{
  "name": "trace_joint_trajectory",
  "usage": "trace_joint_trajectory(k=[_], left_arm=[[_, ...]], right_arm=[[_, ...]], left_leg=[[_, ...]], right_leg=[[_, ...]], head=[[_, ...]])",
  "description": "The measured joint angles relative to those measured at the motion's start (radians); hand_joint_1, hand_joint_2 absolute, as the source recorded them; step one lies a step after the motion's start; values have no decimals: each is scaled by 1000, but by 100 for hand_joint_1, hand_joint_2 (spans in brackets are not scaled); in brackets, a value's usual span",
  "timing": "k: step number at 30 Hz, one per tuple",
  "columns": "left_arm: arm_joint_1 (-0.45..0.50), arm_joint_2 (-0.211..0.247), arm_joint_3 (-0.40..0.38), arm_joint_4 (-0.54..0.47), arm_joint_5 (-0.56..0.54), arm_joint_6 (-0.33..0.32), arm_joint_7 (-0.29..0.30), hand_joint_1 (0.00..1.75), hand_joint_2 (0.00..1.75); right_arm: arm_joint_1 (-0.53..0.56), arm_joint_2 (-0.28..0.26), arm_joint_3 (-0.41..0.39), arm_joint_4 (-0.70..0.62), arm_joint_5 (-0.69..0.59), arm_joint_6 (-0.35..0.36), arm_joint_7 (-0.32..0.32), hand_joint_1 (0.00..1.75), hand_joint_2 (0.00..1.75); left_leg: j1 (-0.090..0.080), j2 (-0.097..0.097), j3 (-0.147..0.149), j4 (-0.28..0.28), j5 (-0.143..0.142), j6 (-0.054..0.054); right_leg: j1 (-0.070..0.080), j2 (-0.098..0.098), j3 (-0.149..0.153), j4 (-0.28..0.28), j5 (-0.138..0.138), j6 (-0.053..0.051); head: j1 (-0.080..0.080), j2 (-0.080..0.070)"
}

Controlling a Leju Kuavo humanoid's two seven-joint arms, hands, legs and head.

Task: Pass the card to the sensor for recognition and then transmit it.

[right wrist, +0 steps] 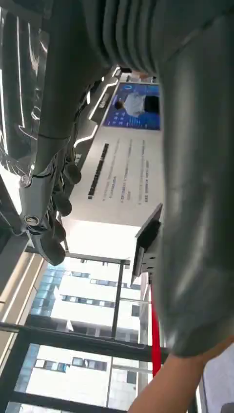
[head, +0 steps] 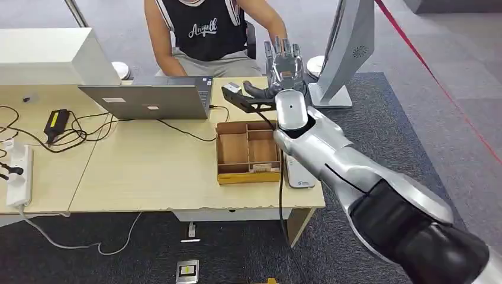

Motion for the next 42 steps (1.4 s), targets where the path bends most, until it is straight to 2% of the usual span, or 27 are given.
trace_joint_trajectory(k=[9, 12, 14, 17, 22, 23, 27, 31, 34, 42], left_arm=[[-5, -1, 0, 0, -7, 0, 5, 0, 0], [-5, -1, 0, 0, -7, 1, 5, 0, 0], [-5, -1, 0, 0, -5, 3, 4, 0, 0], [-4, -1, 0, 0, 10, 6, -4, 0, 0], [3, 0, 0, 0, 28, 6, -20, 0, 0], [4, 0, 0, 0, 29, 6, -21, 0, 0], [7, 1, 1, 1, 32, 7, -21, 0, 0], [8, 2, 2, 1, 36, 8, -21, 0, 0], [16, 2, 5, 1, 43, 9, -23, 0, 0], [23, 6, 5, 1, 58, 10, -31, 0, 0]], right_arm=[[17, -56, -2, -61, -16, -15, 8, 0, 0], [27, -72, -7, -87, -39, -71, -16, 0, 0], [41, -89, -16, -116, -68, -129, -49, 0, 0], [83, -110, -41, -177, -169, -225, -139, 0, 0], [204, -150, -81, -325, -357, -294, -310, 0, 0], [232, -160, -88, -359, -369, -295, -328, 0, 175], [338, -202, -109, -479, -395, -291, -369, 0, 175], [383, -226, -121, -545, -416, -275, -389, 0, 175], [483, -260, -138, -656, -430, -254, -412, 0, 175], [555, -283, -143, -735, -455, -188, -463, 0, 175]], left_leg=[[0, 1, 0, 0, 0, 0], [0, 1, 0, 0, 0, 0], [0, 1, 0, 0, 0, 0], [0, 1, 0, 0, 0, 0], [0, 1, 0, 0, 0, 0], [0, 1, 1, 0, 0, 0], [0, 1, 0, 0, 0, 0], [0, 2, 1, 0, 0, 0], [2, -1, 0, 0, -1, 0], [1, 2, 0, 0, -1, -1]], right_leg=[[0, 1, 0, 0, 0, 0], [0, 1, 0, 0, 0, 0], [0, 1, 0, 0, 0, 0], [0, 1, 0, 0, 0, 0], [0, 1, 0, 0, 0, 0], [0, 1, 0, 0, 0, 0], [0, 1, 0, 0, 0, 0], [1, 1, 0, -1, 0, 0], [2, 0, 2, -1, -1, -1], [2, 2, -1, -1, 1, -2]], head=[[0, 0], [0, 0], [0, 0], [0, 0], [0, 0], [0, 0], [0, 0], [-2, 0], [1, 0], [0, 0]])
